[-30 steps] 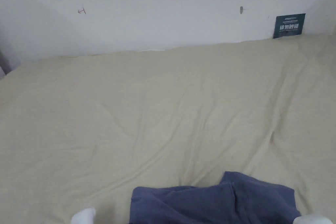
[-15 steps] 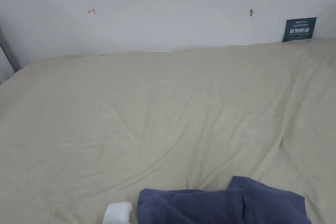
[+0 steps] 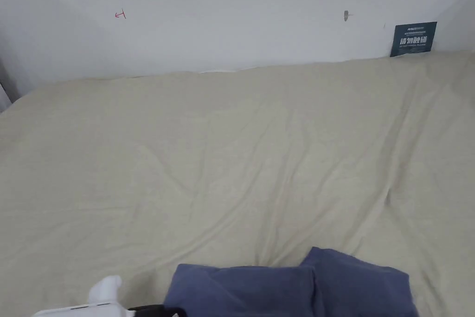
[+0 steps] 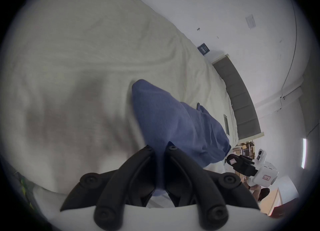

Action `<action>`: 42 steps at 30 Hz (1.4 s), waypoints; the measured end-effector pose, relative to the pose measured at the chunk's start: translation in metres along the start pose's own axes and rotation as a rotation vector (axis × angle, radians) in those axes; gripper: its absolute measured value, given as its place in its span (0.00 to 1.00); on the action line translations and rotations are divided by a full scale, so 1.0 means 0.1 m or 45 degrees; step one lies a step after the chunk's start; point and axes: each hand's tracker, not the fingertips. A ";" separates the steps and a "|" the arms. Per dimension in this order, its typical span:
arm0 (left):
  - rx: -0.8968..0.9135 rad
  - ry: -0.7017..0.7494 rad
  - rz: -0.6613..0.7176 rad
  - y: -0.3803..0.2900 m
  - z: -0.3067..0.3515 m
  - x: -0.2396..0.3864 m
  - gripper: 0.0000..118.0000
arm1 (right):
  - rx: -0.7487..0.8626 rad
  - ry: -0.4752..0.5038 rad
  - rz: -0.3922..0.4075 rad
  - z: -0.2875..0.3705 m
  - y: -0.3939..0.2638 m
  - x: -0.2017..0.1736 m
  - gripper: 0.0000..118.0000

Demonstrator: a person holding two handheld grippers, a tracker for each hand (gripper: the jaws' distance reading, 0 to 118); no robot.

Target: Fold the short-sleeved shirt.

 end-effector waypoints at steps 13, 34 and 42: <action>0.157 0.168 -0.054 0.18 0.70 0.06 0.07 | 0.013 0.011 -0.002 0.02 0.03 0.03 0.04; -0.402 -0.125 -0.727 -0.23 -1.46 2.41 0.07 | 0.090 -0.076 -0.237 0.37 -0.26 0.72 0.04; -0.534 -0.149 -0.719 -0.39 -1.48 2.41 0.97 | 0.087 -0.123 -0.307 0.41 -0.34 0.87 0.04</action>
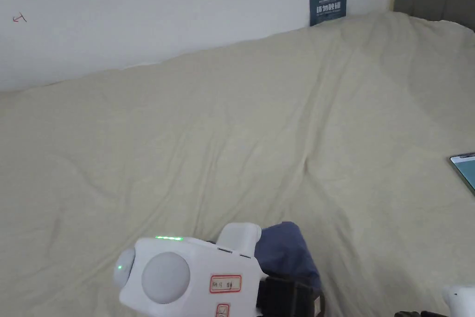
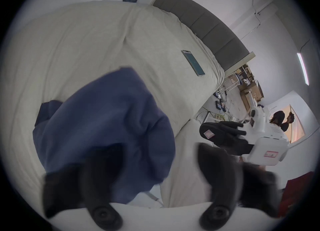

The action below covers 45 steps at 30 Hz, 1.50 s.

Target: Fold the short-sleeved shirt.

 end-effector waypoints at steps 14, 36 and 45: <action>0.291 0.126 0.252 -0.15 0.56 -0.71 0.05 | 0.015 0.048 0.019 -0.02 0.01 -0.04 0.04; -0.160 -0.021 -0.082 -0.34 -1.02 0.34 0.00 | 0.017 -0.004 0.008 0.09 0.01 0.07 0.04; 0.043 -0.051 -0.115 -0.40 -0.31 0.33 0.00 | 0.034 -0.030 0.074 0.18 0.10 -0.02 0.04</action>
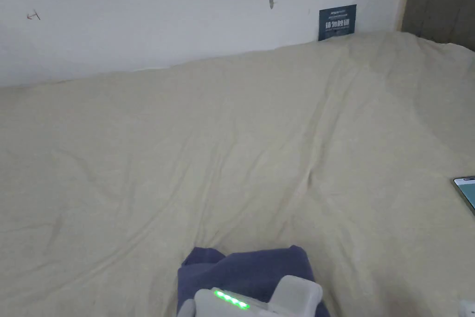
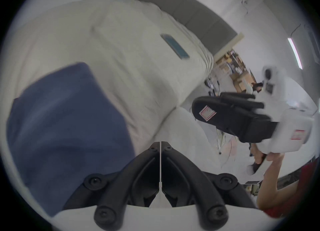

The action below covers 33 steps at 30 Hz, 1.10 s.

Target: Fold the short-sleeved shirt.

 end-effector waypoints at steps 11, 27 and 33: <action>0.504 0.220 0.572 -0.66 1.68 -1.44 0.00 | 0.037 0.275 0.255 -0.52 0.44 -0.83 0.04; 0.381 0.156 0.683 -0.63 1.37 -1.76 0.90 | -0.129 0.267 0.331 -1.57 0.37 -1.35 0.04; 0.185 0.058 0.687 -0.39 0.88 -2.01 0.90 | -0.139 0.321 0.249 -1.55 0.37 -1.36 0.04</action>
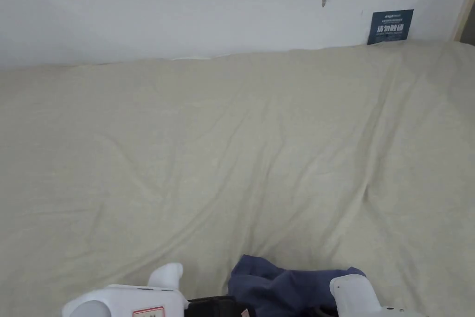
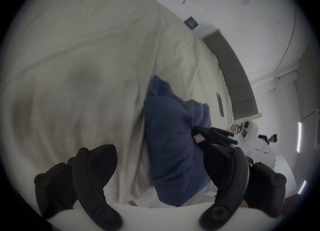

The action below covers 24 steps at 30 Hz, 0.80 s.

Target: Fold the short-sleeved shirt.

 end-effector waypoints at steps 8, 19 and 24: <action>-0.044 -0.025 0.085 0.07 -0.14 0.03 0.91 | 0.010 0.019 -0.022 0.01 -0.03 0.07 0.04; -0.126 -0.067 0.011 0.16 -0.37 0.06 0.51 | 0.021 0.034 -0.055 0.02 -0.07 0.13 0.04; -0.086 -0.004 -0.026 0.11 -0.28 0.08 0.27 | 0.014 0.041 -0.062 0.07 -0.04 0.06 0.04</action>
